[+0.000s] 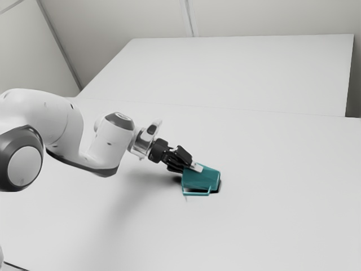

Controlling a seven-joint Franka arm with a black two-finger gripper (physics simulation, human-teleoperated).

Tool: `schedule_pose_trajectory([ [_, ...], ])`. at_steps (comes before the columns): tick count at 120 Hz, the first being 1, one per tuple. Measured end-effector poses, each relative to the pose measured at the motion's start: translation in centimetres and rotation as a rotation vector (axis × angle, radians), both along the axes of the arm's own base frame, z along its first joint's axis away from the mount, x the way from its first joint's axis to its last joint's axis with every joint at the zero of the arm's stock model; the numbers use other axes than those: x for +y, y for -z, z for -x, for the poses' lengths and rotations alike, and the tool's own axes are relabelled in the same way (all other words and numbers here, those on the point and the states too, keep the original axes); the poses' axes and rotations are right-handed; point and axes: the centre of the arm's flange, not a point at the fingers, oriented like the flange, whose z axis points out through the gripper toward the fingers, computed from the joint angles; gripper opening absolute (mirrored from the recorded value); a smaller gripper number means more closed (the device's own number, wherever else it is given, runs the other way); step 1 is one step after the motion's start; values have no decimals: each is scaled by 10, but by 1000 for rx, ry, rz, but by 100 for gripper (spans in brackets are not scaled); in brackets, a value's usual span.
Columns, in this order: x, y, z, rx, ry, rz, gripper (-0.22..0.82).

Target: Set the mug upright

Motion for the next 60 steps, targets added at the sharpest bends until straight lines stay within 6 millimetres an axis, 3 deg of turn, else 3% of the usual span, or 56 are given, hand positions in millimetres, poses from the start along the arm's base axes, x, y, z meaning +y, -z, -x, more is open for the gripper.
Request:
schedule_pose_trajectory([
  [20, -6, -1, 2, 8, -13, 45, -11],
  [40, -16, -15, -2, -13, -17, 88, -15],
  [60, -25, -51, -11, -79, -7, 112, -17],
])
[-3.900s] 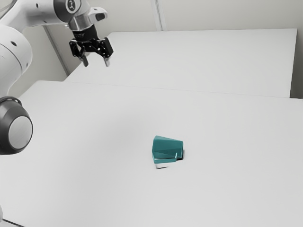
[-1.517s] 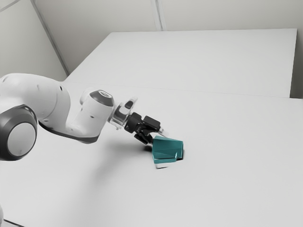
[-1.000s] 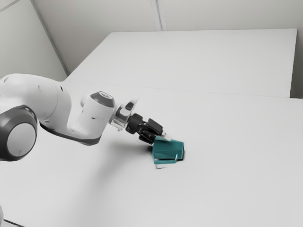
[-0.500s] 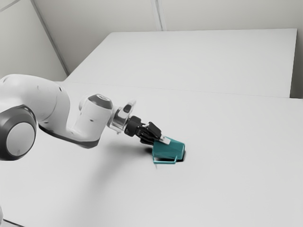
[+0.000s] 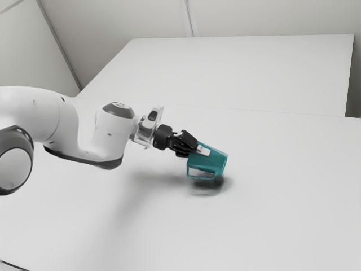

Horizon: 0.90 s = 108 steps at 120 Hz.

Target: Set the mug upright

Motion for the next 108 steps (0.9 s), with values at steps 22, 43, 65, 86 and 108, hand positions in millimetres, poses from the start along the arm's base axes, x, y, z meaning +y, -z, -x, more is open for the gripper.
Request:
schedule_pose_trajectory([
  [22, -4, -125, -11, -229, 115, -138, -18],
  [43, 22, -202, 8, -353, 254, -523, -18],
  [65, 50, -206, 9, -326, 353, -907, -18],
  [86, 71, -177, -1, -238, 385, -1107, -18],
  [108, 87, -139, -10, -155, 375, -1193, -18],
])
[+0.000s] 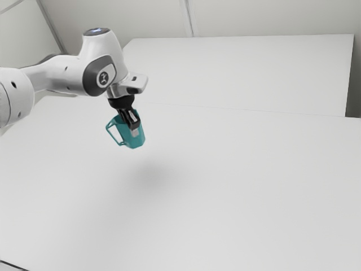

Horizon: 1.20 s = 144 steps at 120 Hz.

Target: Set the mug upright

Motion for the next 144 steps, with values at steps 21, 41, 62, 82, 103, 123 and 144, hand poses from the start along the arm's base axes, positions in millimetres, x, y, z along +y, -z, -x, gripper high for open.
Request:
schedule_pose_trajectory([
  [21, -2, 36, 6, 17, -29, -22, -18],
  [41, -3, 61, 14, 5, -57, -24, -18],
  [62, -4, 68, 28, -26, -79, -15, -18],
  [82, -7, 74, 33, -44, -92, -13, -18],
  [103, -6, 84, 42, -45, -112, -12, -18],
  [123, -3, 88, 47, -53, -131, -9, -18],
  [144, 0, 94, 49, -53, -149, -10, -18],
])
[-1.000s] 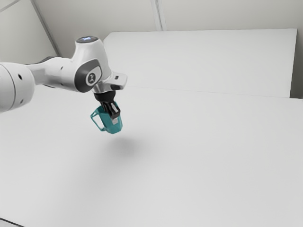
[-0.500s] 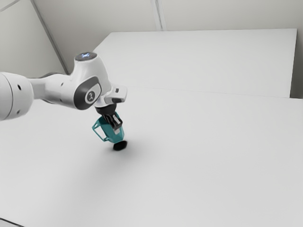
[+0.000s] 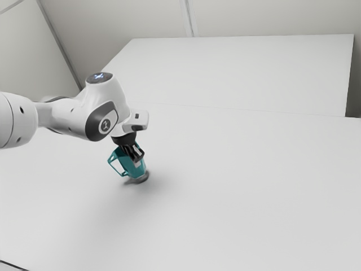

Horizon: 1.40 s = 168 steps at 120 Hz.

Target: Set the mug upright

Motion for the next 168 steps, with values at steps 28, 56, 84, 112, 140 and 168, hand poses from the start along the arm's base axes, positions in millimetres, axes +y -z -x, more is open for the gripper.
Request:
schedule_pose_trajectory([
  [28, 0, 0, -1, -9, -11, 7, -5],
  [56, -4, 0, -1, -14, -4, 11, 13],
  [84, -8, -3, -2, -22, 4, 12, 29],
  [112, -10, -14, -2, -43, 9, 17, 39],
  [140, -14, -62, -15, -110, 12, 26, 47],
  [168, -28, -179, -62, -166, 3, 21, 56],
])
